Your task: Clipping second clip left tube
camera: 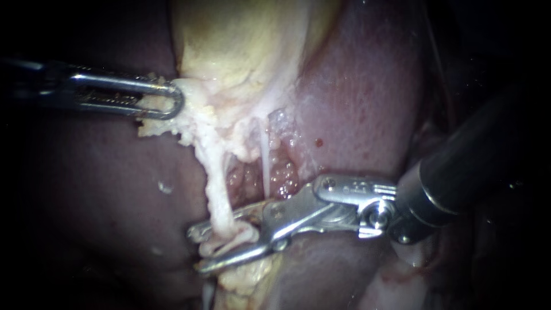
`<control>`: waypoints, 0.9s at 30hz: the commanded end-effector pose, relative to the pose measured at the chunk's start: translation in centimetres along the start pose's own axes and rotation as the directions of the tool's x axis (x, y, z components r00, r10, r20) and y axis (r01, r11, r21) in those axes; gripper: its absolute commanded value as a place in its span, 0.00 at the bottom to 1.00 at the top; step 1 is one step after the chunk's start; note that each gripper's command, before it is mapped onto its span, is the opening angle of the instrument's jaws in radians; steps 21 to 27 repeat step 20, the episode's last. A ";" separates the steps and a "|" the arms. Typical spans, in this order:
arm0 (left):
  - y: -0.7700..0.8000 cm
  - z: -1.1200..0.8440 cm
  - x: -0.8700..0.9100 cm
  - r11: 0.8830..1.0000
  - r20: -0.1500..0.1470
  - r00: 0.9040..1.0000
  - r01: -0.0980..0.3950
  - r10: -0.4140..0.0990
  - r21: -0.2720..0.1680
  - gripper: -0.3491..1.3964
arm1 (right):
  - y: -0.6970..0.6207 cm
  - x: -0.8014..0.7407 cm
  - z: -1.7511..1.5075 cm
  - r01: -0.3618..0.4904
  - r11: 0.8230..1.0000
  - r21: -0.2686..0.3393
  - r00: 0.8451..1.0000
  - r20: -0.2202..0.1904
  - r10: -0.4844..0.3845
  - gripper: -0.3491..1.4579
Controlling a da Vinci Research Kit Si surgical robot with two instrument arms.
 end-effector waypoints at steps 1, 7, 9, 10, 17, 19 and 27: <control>0.00 0.00 0.00 1.000 0.000 1.000 0.000 0.000 0.000 0.00 | 0.00 0.00 0.00 -0.012 1.000 0.002 1.000 0.001 0.012 0.12; 0.00 0.00 0.00 1.000 0.000 1.000 0.000 0.000 0.000 0.00 | 0.00 -0.02 -0.02 -0.064 0.998 0.005 0.998 -0.004 0.064 0.00; 0.00 0.00 0.00 1.000 0.000 1.000 0.000 0.000 0.000 0.00 | 0.00 -0.02 -0.03 -0.065 0.998 0.000 0.998 0.001 0.065 0.00; 0.00 0.00 0.00 1.000 0.000 1.000 0.000 0.000 0.000 0.00 | -0.01 -0.03 -0.03 -0.065 0.998 -0.001 0.998 0.007 0.065 0.00; -0.01 0.00 0.01 1.000 0.000 1.000 0.000 0.000 0.000 0.00 | 0.00 -0.06 -0.01 -0.064 0.998 -0.003 0.998 0.014 0.064 0.00; -0.01 0.00 0.01 1.000 0.000 1.000 0.000 0.000 0.000 0.00 | 0.01 -0.06 -0.02 -0.064 0.998 -0.004 0.998 0.014 0.064 0.00; -0.01 0.00 0.01 1.000 0.000 1.000 0.000 0.000 0.000 0.00 | 0.02 -0.06 -0.02 -0.064 0.998 -0.004 0.998 0.014 0.064 0.00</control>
